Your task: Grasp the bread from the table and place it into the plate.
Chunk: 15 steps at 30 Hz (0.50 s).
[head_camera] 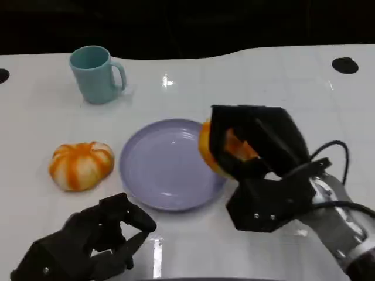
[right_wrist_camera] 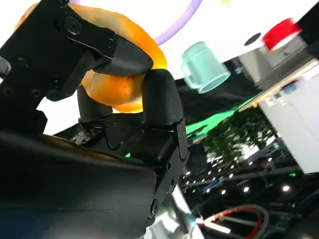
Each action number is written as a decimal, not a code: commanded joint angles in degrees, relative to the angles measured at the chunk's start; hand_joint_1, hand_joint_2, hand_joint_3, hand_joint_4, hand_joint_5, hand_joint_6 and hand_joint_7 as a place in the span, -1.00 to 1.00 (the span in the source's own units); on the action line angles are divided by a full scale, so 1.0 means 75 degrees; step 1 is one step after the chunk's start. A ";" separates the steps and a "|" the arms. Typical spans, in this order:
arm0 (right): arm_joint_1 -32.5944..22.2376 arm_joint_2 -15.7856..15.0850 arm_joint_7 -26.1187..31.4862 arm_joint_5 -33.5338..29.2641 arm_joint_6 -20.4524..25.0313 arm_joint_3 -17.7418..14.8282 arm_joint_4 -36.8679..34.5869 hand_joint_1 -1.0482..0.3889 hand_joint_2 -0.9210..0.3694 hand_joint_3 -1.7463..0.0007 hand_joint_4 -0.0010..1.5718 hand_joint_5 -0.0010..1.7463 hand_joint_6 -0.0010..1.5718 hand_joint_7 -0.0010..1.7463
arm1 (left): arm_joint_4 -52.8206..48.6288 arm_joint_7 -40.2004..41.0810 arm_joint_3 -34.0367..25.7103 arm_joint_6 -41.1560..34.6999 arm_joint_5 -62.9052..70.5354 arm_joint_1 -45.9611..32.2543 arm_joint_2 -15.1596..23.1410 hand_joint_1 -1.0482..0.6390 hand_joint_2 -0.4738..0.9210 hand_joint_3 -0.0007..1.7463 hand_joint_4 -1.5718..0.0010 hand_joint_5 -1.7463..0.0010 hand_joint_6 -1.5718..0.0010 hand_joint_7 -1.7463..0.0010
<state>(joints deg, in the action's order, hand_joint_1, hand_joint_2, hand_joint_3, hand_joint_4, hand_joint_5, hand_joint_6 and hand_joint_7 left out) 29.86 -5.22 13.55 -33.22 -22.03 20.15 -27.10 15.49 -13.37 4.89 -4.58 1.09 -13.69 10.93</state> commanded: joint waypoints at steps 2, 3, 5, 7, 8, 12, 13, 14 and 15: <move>0.0823 0.0524 0.0087 -0.0037 -0.0027 0.0207 -0.0945 0.28 0.09 -0.67 0.29 1.00 -0.04 1.00 | -0.0064 0.0018 -0.0036 0.0174 0.0097 -0.0006 0.0084 -0.16 0.99 -0.45 0.04 -1.00 0.21 -0.49; 0.0964 0.0626 0.0131 -0.0090 0.0016 0.0255 -0.1136 0.28 0.09 -0.66 0.30 1.00 -0.04 1.00 | -0.0064 0.0026 -0.0032 0.0183 0.0121 -0.0007 0.0089 -0.16 0.99 -0.45 0.04 -1.00 0.21 -0.49; 0.1264 0.0835 0.0241 -0.0151 0.0042 0.0352 -0.1609 0.25 0.08 -0.62 0.29 1.00 -0.04 0.93 | -0.0042 0.0043 -0.0026 0.0156 0.0142 -0.0012 0.0082 -0.17 0.98 -0.45 0.04 -1.00 0.21 -0.49; 0.1533 0.1009 0.0377 -0.0185 -0.0015 0.0426 -0.2105 0.24 0.08 -0.60 0.27 1.00 -0.01 0.82 | -0.0039 0.0031 -0.0026 0.0150 0.0127 -0.0013 0.0070 -0.16 0.98 -0.44 0.04 -1.00 0.21 -0.49; 0.1649 0.1077 0.0436 -0.0198 -0.0042 0.0455 -0.2325 0.24 0.08 -0.59 0.26 1.00 0.00 0.77 | -0.0038 0.0026 -0.0025 0.0147 0.0121 -0.0013 0.0065 -0.16 0.98 -0.44 0.03 -1.00 0.21 -0.49; 0.1994 0.1293 0.0208 -0.0079 0.0143 0.0510 -0.2934 0.25 -0.04 -0.43 0.18 1.00 0.06 0.40 | -0.0017 0.0032 -0.0021 0.0087 0.0088 -0.0021 0.0030 -0.13 0.98 -0.43 0.03 -1.00 0.21 -0.49; 0.2062 0.1328 -0.0065 -0.0029 0.0343 0.0529 -0.3018 0.25 -0.07 -0.40 0.16 1.00 0.08 0.32 | -0.0013 0.0042 -0.0006 0.0093 0.0107 -0.0020 0.0023 -0.12 0.98 -0.43 0.03 -1.00 0.21 -0.49; 0.2128 0.1332 -0.0315 -0.0030 0.0518 0.0579 -0.3075 0.19 -0.25 -0.11 -0.08 0.82 -0.10 -0.02 | -0.0005 0.0052 0.0010 0.0093 0.0130 -0.0018 0.0020 -0.12 0.98 -0.42 0.04 -1.00 0.22 -0.49; 0.2177 0.1319 -0.0518 -0.0053 0.0657 0.0632 -0.3104 0.15 -0.44 0.14 -0.19 0.66 -0.10 -0.30 | 0.0001 0.0061 0.0024 0.0095 0.0149 -0.0016 0.0015 -0.12 0.98 -0.42 0.04 -1.00 0.22 -0.49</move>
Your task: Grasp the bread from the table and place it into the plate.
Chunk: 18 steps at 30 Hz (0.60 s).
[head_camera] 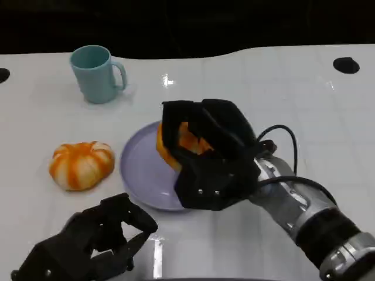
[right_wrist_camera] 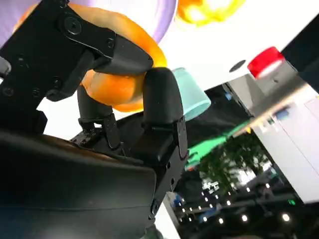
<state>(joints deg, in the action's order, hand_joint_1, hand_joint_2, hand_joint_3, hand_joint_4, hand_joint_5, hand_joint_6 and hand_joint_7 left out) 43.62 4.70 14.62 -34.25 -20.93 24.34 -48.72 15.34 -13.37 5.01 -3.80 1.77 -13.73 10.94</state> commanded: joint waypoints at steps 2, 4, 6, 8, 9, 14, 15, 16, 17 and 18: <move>0.0434 -0.0133 -0.1117 -0.0099 0.0689 0.0302 -0.0212 0.04 -0.74 0.52 -0.58 0.08 -0.22 -0.76 | 0.0017 0.0062 0.0022 -0.0002 0.0058 -0.0006 -0.0005 -0.12 0.98 -0.42 0.04 -1.00 0.22 -0.49; 0.0450 -0.0257 -0.1569 -0.0207 0.0881 0.0488 -0.0081 -0.12 -0.93 0.72 -0.76 -0.34 -0.37 -0.93 | -0.0005 0.0051 0.0017 0.0031 0.0029 -0.0002 -0.0027 -0.12 0.98 -0.42 0.04 -1.00 0.22 -0.49; 0.0411 -0.0327 -0.1923 -0.0220 0.1067 0.0564 0.0096 -0.29 -0.98 0.74 -0.94 -0.50 -0.50 -0.98 | -0.0027 0.0060 0.0016 0.0079 0.0065 0.0000 -0.0029 -0.12 0.98 -0.42 0.04 -1.00 0.22 -0.50; 0.0381 -0.0379 -0.2306 -0.0175 0.1272 0.0600 0.0261 -0.40 -1.00 0.71 -0.98 -0.57 -0.57 -0.99 | -0.0019 0.0075 0.0018 0.0062 0.0104 -0.0002 -0.0028 -0.12 0.97 -0.41 0.04 -1.00 0.22 -0.50; 0.0356 -0.0409 -0.2548 -0.0109 0.1381 0.0597 0.0366 -0.47 -1.00 0.67 -0.99 -0.63 -0.62 -0.99 | -0.0006 0.0074 0.0016 0.0037 0.0100 -0.0005 -0.0032 -0.13 0.97 -0.41 0.04 -1.00 0.22 -0.50; 0.0086 -0.0601 -0.3494 0.0252 0.1787 0.0477 0.1113 -0.52 -1.00 0.62 -1.00 -0.79 -0.71 -1.00 | -0.0002 0.0050 0.0011 0.0089 0.0075 -0.0012 -0.0037 -0.13 0.97 -0.40 0.05 -1.00 0.21 -0.50; 0.0017 -0.0655 -0.3627 0.0318 0.1849 0.0455 0.1302 -0.52 -1.00 0.62 -0.99 -0.79 -0.70 -1.00 | -0.0003 0.0055 0.0013 0.0087 0.0081 -0.0010 -0.0039 -0.13 0.97 -0.40 0.05 -1.00 0.22 -0.50; -0.0041 -0.0699 -0.3724 0.0360 0.1898 0.0443 0.1458 -0.52 -1.00 0.62 -0.98 -0.78 -0.70 -1.00 | 0.0001 0.0062 0.0015 0.0075 0.0094 -0.0009 -0.0038 -0.13 0.96 -0.39 0.05 -1.00 0.21 -0.50; -0.0107 -0.0753 -0.3817 0.0398 0.1944 0.0427 0.1637 -0.51 -1.00 0.62 -0.95 -0.77 -0.70 -0.99 | -0.0004 0.0063 0.0018 0.0085 0.0106 -0.0004 -0.0033 -0.13 0.96 -0.39 0.05 -1.00 0.21 -0.50; -0.0160 -0.0798 -0.3887 0.0432 0.1984 0.0418 0.1783 -0.51 -1.00 0.62 -0.92 -0.75 -0.69 -0.99 | -0.0006 0.0064 0.0020 0.0089 0.0117 -0.0001 -0.0029 -0.14 0.96 -0.39 0.05 -1.00 0.21 -0.50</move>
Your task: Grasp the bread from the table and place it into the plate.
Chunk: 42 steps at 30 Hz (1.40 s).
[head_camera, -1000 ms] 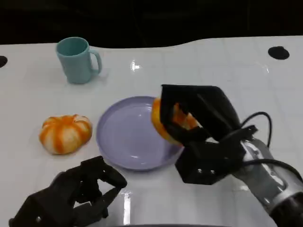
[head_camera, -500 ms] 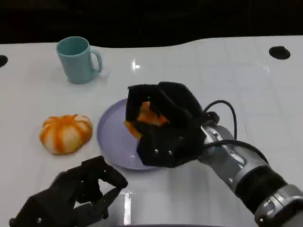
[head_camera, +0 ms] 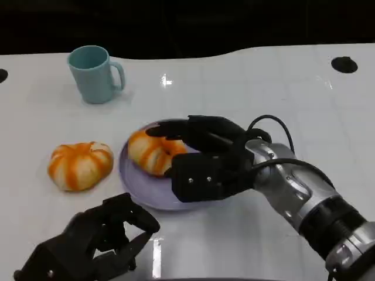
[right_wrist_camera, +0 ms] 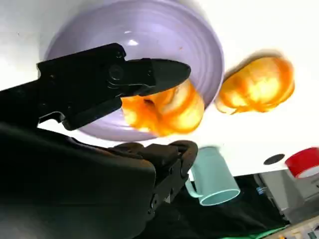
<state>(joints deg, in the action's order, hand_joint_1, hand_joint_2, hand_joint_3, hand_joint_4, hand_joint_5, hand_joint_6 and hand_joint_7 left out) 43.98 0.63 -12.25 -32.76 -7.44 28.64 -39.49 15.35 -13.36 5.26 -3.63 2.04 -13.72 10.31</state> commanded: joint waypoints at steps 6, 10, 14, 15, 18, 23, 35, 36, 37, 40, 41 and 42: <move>-0.0990 -0.0737 -0.0642 0.0638 0.0277 -0.0551 0.2216 -0.42 -1.00 0.65 -0.66 -0.62 -0.52 -0.92 | 0.0016 0.0114 0.0024 0.0000 0.0243 0.0020 0.0069 -0.15 0.95 -0.38 0.04 -1.00 0.21 -0.51; -0.1688 -0.1087 -0.0699 0.0916 0.0298 -0.0874 0.3441 -0.38 -1.00 0.67 -0.56 -0.57 -0.45 -0.91 | 0.0023 0.0108 -0.0001 -0.0075 0.0220 0.0027 0.0005 -0.15 0.94 -0.38 0.05 -1.00 0.22 -0.52; -0.2286 -0.1435 -0.0586 0.1143 -0.0070 -0.1144 0.4206 -0.33 -1.00 0.71 -0.46 -0.49 -0.39 -0.89 | 0.0010 0.0088 -0.0011 -0.0050 0.0253 0.0040 0.0026 -0.13 0.94 -0.37 0.07 -1.00 0.23 -0.53; -0.2388 -0.1502 -0.0592 0.1182 -0.0120 -0.1187 0.4333 -0.32 -1.00 0.71 -0.46 -0.47 -0.39 -0.89 | 0.0005 0.0079 -0.0016 -0.0044 0.0239 0.0041 0.0024 -0.12 0.94 -0.36 0.07 -1.00 0.23 -0.53; -0.2874 -0.1775 -0.0607 0.1431 -0.0414 -0.1455 0.4830 -0.28 -1.00 0.74 -0.44 -0.41 -0.34 -0.87 | 0.0001 0.0068 -0.0022 -0.0033 0.0234 0.0042 0.0028 -0.11 0.94 -0.35 0.08 -1.00 0.23 -0.54; -0.3727 -0.2087 -0.0428 0.1799 -0.0852 -0.1946 0.5436 -0.17 -1.00 0.87 -0.37 -0.18 -0.21 -0.84 | -0.0076 0.0041 -0.0041 0.0064 0.0166 0.0050 0.0011 -0.12 0.92 -0.33 0.05 -1.00 0.24 -0.53; -0.5270 -0.2176 0.0025 0.2262 -0.1339 -0.2747 0.6151 0.46 -0.31 0.00 0.00 0.52 0.15 -0.12 | -0.0080 0.0020 -0.0070 -0.0004 0.0077 0.0053 0.0007 -0.13 0.92 -0.33 0.04 -1.00 0.22 -0.50; -0.5369 -0.2186 0.0020 0.2261 -0.1326 -0.2778 0.6218 0.48 -0.17 -0.22 0.00 0.69 0.13 0.02 | -0.0078 0.0021 -0.0072 -0.0006 0.0075 0.0048 0.0006 -0.13 0.92 -0.33 0.05 -1.00 0.22 -0.50; -0.5453 -0.2201 0.0024 0.2235 -0.1324 -0.2799 0.6278 0.48 -0.12 -0.29 0.00 0.76 0.12 0.08 | -0.0081 0.0018 -0.0075 0.0000 0.0069 0.0045 0.0006 -0.13 0.92 -0.33 0.05 -1.00 0.22 -0.50; -0.5785 -0.2350 0.0046 0.1998 -0.1340 -0.2834 0.6589 0.45 -0.09 -0.40 0.03 0.88 0.11 0.25 | -0.0119 -0.0002 -0.0081 0.0065 0.0054 0.0041 0.0015 -0.13 0.92 -0.34 0.05 -1.00 0.22 -0.49; -0.5949 -0.2398 0.0018 0.1941 -0.1250 -0.2857 0.6784 0.45 -0.09 -0.42 0.04 0.89 0.10 0.28 | -0.0127 -0.0007 -0.0083 0.0077 0.0043 0.0042 0.0012 -0.13 0.92 -0.34 0.06 -1.00 0.22 -0.49; -0.6058 -0.2422 -0.0005 0.1910 -0.1170 -0.2873 0.6923 0.48 -0.11 -0.45 0.05 0.93 0.09 0.34 | -0.0129 -0.0009 -0.0085 0.0081 0.0036 0.0043 0.0009 -0.13 0.93 -0.34 0.06 -1.00 0.22 -0.48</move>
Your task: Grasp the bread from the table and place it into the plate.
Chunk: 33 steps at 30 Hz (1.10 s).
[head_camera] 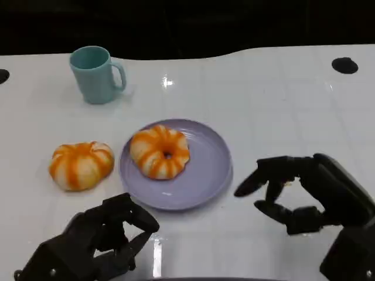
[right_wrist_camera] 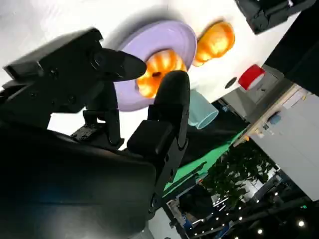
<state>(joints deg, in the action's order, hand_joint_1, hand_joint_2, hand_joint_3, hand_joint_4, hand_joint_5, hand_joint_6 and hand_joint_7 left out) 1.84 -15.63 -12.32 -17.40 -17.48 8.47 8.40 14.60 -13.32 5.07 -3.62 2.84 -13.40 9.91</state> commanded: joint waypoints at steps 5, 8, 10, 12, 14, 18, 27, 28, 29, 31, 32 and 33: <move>-0.0991 -0.0271 0.0063 -0.0308 0.0429 -0.0290 0.1113 0.55 -0.07 -0.56 0.09 1.00 0.06 0.52 | -0.0014 -0.0005 -0.0067 -0.0025 -0.0116 -0.0001 0.0036 -0.14 0.94 -0.36 0.07 -1.00 0.22 -0.47; -0.1275 -0.0213 0.0159 -0.0472 0.0508 -0.0304 0.1328 0.52 -0.04 -0.56 0.10 1.00 0.02 0.52 | -0.0041 0.0003 -0.0060 0.0027 -0.0095 0.0012 0.0076 -0.14 0.94 -0.37 0.07 -1.00 0.21 -0.47; -0.1428 -0.0180 0.0224 -0.0579 0.0547 -0.0282 0.1403 0.52 -0.05 -0.55 0.09 1.00 -0.01 0.52 | -0.0074 -0.0003 -0.0069 0.0085 -0.0088 0.0008 0.0105 -0.15 0.94 -0.37 0.08 -1.00 0.21 -0.46; -0.1541 -0.0111 0.0342 -0.0689 0.0545 -0.0228 0.1365 0.52 -0.06 -0.54 0.11 1.00 0.00 0.54 | -0.0099 -0.0009 -0.0076 0.0161 -0.0059 -0.0007 0.0147 -0.15 0.95 -0.38 0.08 -1.00 0.20 -0.46; -0.1610 -0.0053 0.0471 -0.0737 0.0457 -0.0181 0.1220 0.54 -0.05 -0.57 0.14 1.00 -0.01 0.59 | -0.0070 -0.0007 -0.0090 0.0108 -0.0083 -0.0031 0.0157 -0.16 0.95 -0.39 0.08 -1.00 0.20 -0.46; -0.1674 -0.0045 0.0714 -0.0819 0.0179 -0.0135 0.0921 0.55 -0.01 -0.63 0.17 1.00 -0.02 0.68 | -0.0052 -0.0004 -0.0122 0.0118 -0.0164 -0.0072 0.0138 -0.16 0.96 -0.41 0.09 -1.00 0.20 -0.45; -0.1550 -0.0110 0.1428 -0.1238 -0.0634 -0.0092 0.0042 0.55 0.14 -0.72 0.22 1.00 0.02 0.76 | -0.0154 0.0020 -0.0117 0.0259 -0.0093 -0.0065 0.0164 -0.15 0.97 -0.43 0.09 -1.00 0.19 -0.45; -0.1529 -0.0105 0.1469 -0.1264 -0.0674 -0.0088 -0.0024 0.55 0.15 -0.73 0.23 1.00 0.02 0.76 | -0.0173 0.0024 -0.0121 0.0269 -0.0092 -0.0055 0.0161 -0.15 0.97 -0.44 0.09 -1.00 0.19 -0.45; -0.1507 -0.0096 0.1507 -0.1288 -0.0718 -0.0087 -0.0087 0.55 0.16 -0.73 0.23 1.00 0.01 0.77 | -0.0197 0.0026 -0.0123 0.0285 -0.0086 -0.0045 0.0162 -0.15 0.97 -0.44 0.09 -1.00 0.19 -0.45; -0.1472 -0.0085 0.1582 -0.1322 -0.0796 -0.0086 -0.0191 0.56 0.16 -0.73 0.24 1.00 0.01 0.77 | -0.0248 0.0022 -0.0123 0.0342 -0.0075 -0.0032 0.0171 -0.15 0.97 -0.44 0.09 -1.00 0.18 -0.45; -0.1463 -0.0085 0.1605 -0.1330 -0.0822 -0.0086 -0.0220 0.56 0.16 -0.73 0.24 1.00 0.01 0.77 | -0.0263 0.0019 -0.0123 0.0362 -0.0073 -0.0030 0.0173 -0.15 0.97 -0.44 0.09 -1.00 0.18 -0.45; -0.1439 -0.0087 0.1641 -0.1362 -0.0842 -0.0085 -0.0270 0.56 0.16 -0.73 0.24 1.00 0.01 0.77 | -0.0328 0.0010 -0.0131 0.0422 -0.0076 -0.0012 0.0180 -0.14 0.97 -0.44 0.09 -1.00 0.18 -0.45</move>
<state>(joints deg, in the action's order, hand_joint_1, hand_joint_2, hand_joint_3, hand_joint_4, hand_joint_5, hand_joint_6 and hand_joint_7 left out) -9.58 -15.77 -1.19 -27.43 -22.85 7.93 7.37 13.06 -13.33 4.63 -1.78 1.92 -13.73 10.38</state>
